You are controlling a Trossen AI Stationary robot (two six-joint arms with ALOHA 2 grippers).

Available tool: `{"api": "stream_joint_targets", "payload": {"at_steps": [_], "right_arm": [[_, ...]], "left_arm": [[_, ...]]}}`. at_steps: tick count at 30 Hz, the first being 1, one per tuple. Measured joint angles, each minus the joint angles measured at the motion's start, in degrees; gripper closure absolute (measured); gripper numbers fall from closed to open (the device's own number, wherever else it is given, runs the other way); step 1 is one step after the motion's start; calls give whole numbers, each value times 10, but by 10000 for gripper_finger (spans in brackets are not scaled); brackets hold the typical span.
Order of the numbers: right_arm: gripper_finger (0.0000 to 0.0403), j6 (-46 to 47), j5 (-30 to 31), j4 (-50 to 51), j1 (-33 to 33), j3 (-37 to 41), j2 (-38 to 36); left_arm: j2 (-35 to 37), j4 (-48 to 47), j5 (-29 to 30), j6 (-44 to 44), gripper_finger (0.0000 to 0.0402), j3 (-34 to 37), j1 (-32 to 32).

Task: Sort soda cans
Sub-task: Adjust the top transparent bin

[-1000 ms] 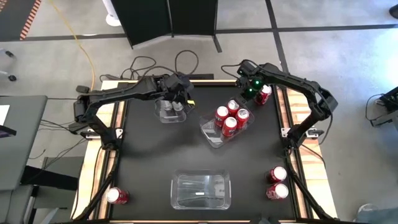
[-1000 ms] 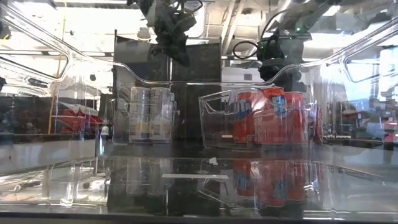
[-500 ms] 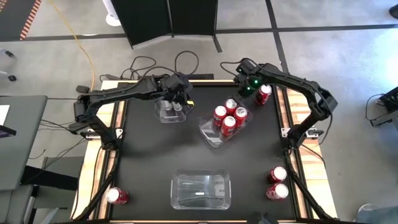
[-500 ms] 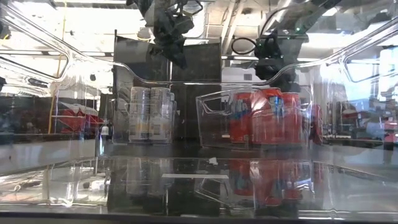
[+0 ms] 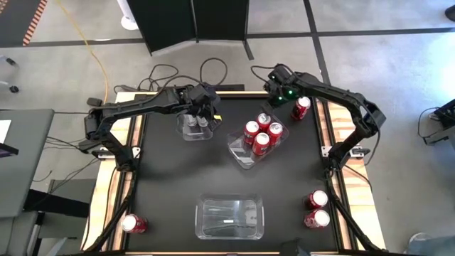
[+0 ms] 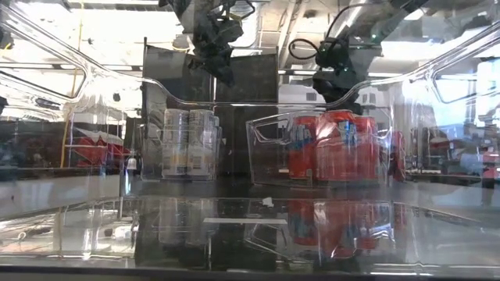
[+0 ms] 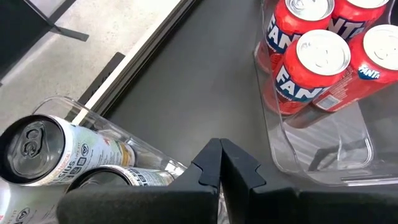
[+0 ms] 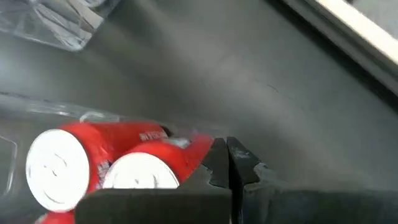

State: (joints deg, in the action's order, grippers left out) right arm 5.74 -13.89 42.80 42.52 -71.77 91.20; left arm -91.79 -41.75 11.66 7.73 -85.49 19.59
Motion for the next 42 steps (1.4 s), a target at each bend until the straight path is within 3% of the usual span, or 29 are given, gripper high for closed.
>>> {"api": "stream_joint_targets", "payload": {"at_steps": [5, 10, 15, 23, 32, 42], "right_arm": [[403, 0, -6, -29, -9, -1, 0], [387, 29, -8, 21, -6, -24, 0], [327, 15, -7, 84, 14, -81, 0], [224, 40, 3, 82, 32, -167, -1], [271, -10, -1, 202, 59, -84, 0], [284, -26, -49, 178, 38, -6, -1]], "left_arm": [[0, -6, 0, 6, 401, 0, 0], [7, -39, 0, 29, 401, 0, 0], [31, -49, -1, 28, 401, 0, 0], [61, -41, -5, 61, 390, 0, 22], [61, -82, -5, 71, 344, 0, 27], [61, -87, 3, 70, 328, 0, 27]]}}
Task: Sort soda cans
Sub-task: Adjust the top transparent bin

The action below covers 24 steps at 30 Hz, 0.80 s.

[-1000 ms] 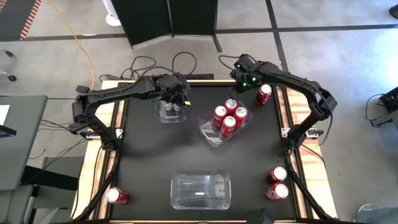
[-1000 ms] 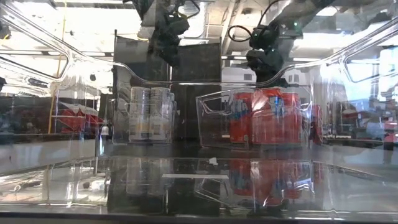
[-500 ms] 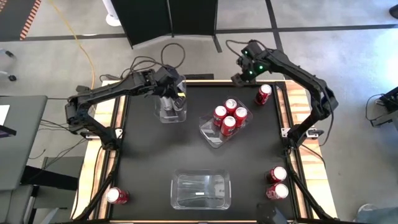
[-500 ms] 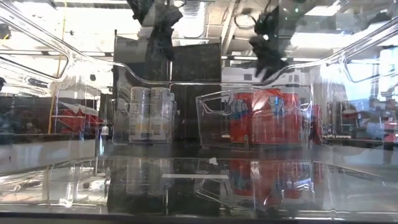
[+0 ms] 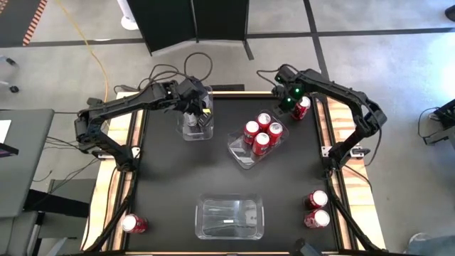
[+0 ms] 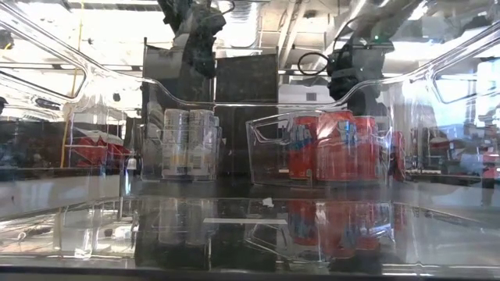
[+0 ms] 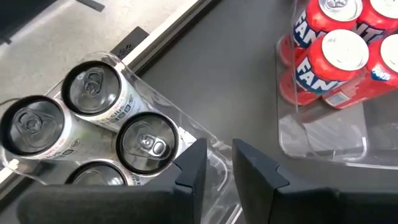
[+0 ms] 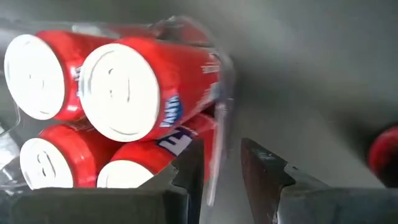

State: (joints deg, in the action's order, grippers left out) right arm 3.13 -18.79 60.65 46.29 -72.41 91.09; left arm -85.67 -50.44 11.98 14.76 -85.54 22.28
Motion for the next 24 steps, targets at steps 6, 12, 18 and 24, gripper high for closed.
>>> {"api": "stream_joint_targets", "payload": {"at_steps": [6, 12, 18, 24], "right_arm": [[295, 0, -1, -31, -8, 24, 0], [356, 2, 7, -58, -8, 31, 0], [393, 24, 11, -120, -14, 32, 1], [400, 37, 12, -190, -27, 29, 17]], "left_arm": [[0, -2, 3, -1, 325, 0, 9], [0, -2, 4, -1, 325, 0, 13], [0, -3, 5, -7, 325, 0, 13], [0, -3, 5, -7, 325, 0, 13]]}}
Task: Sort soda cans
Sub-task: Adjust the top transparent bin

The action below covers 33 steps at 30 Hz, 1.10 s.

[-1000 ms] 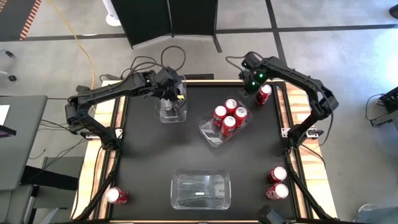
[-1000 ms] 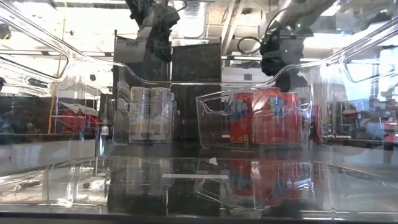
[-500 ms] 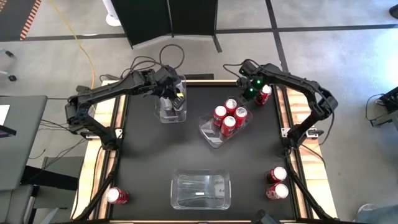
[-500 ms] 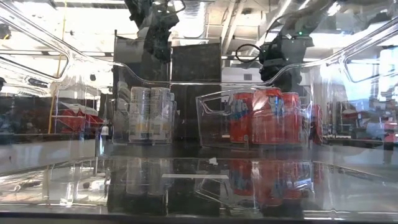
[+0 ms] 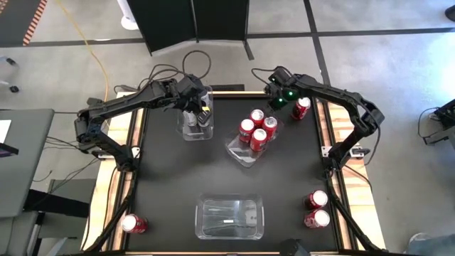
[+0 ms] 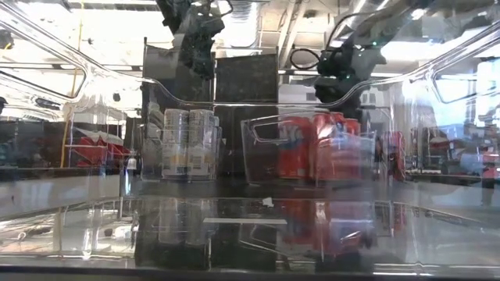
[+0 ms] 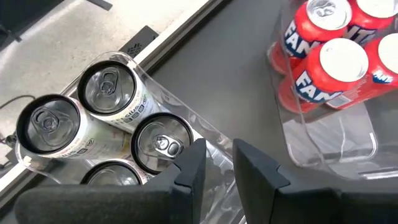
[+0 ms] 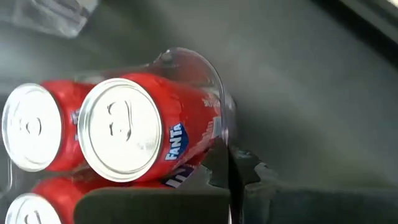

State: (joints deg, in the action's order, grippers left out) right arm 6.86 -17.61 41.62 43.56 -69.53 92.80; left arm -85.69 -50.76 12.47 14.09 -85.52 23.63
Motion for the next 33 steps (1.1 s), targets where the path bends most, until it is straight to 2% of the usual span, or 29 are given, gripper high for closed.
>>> {"api": "stream_joint_targets", "payload": {"at_steps": [8, 17, 24, 28, 33], "right_arm": [[402, -5, -13, -46, -18, -65, 82], [403, -36, -7, -46, -22, -214, 182], [403, -41, -32, -18, -27, -331, 271], [403, -52, -35, 28, -34, -370, 284], [400, -58, -35, 64, -29, -372, 245]], "left_arm": [[0, -3, 0, 1, 325, 0, 0], [0, -57, 0, 8, 325, 0, 0], [0, -76, 0, 19, 325, 0, 0], [0, -105, 0, 33, 325, 0, 0], [0, -113, 0, 29, 325, 0, 0]]}}
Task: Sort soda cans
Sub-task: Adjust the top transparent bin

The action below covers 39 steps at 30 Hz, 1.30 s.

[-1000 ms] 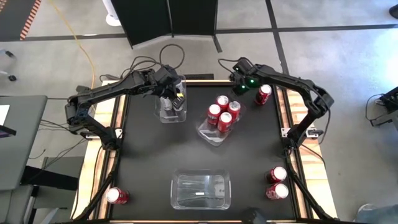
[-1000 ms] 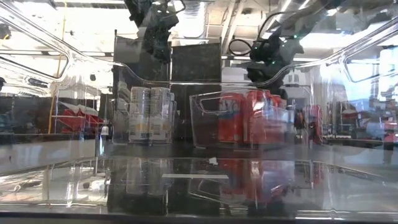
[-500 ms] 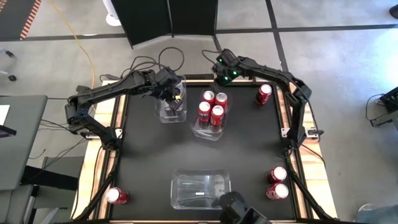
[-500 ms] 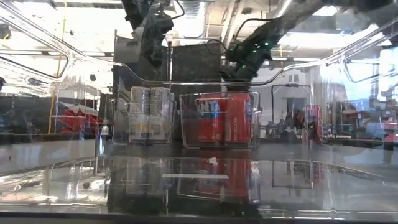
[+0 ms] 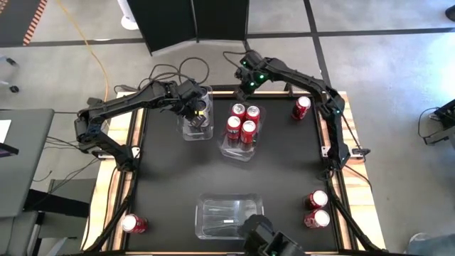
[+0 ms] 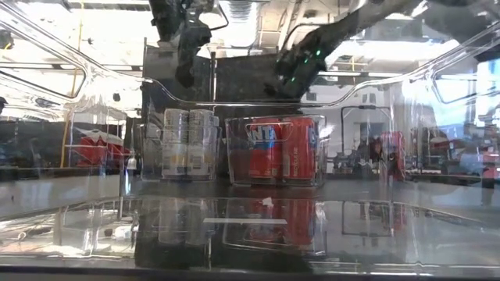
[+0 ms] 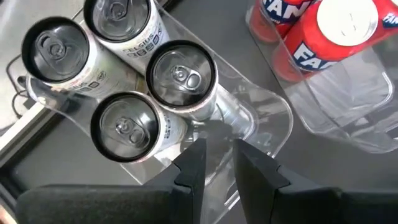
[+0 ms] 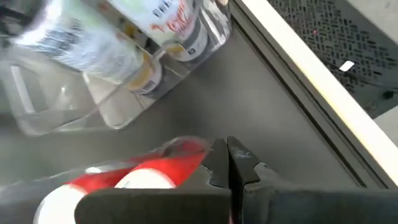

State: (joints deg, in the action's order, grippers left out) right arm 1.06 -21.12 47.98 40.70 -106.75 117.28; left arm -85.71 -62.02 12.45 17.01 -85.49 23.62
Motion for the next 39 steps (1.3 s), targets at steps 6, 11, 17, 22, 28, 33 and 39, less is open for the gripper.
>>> {"api": "stream_joint_targets", "payload": {"at_steps": [6, 11, 17, 22, 28, 33, 39], "right_arm": [[401, 0, 0, 97, 12, 20, -88], [402, 20, -4, 96, 8, 99, -205], [402, 85, 5, 51, -14, 269, -326], [403, 188, 69, -57, -72, 411, -413], [403, 306, 121, -138, -123, 545, -471], [403, 361, 137, -219, -147, 629, -470], [403, 379, 167, -278, -151, 677, -441]], "left_arm": [[0, 1, 0, -13, 325, 0, 0], [0, 36, -9, -55, 335, 0, -17], [-1, 124, -70, -152, 363, 5, -65], [-9, 154, -169, -180, 396, 5, -96], [-37, 166, -201, -191, 400, 5, -138], [-81, 167, -213, -203, 401, 5, -165], [-99, 164, -234, -182, 401, 5, -156]]}}
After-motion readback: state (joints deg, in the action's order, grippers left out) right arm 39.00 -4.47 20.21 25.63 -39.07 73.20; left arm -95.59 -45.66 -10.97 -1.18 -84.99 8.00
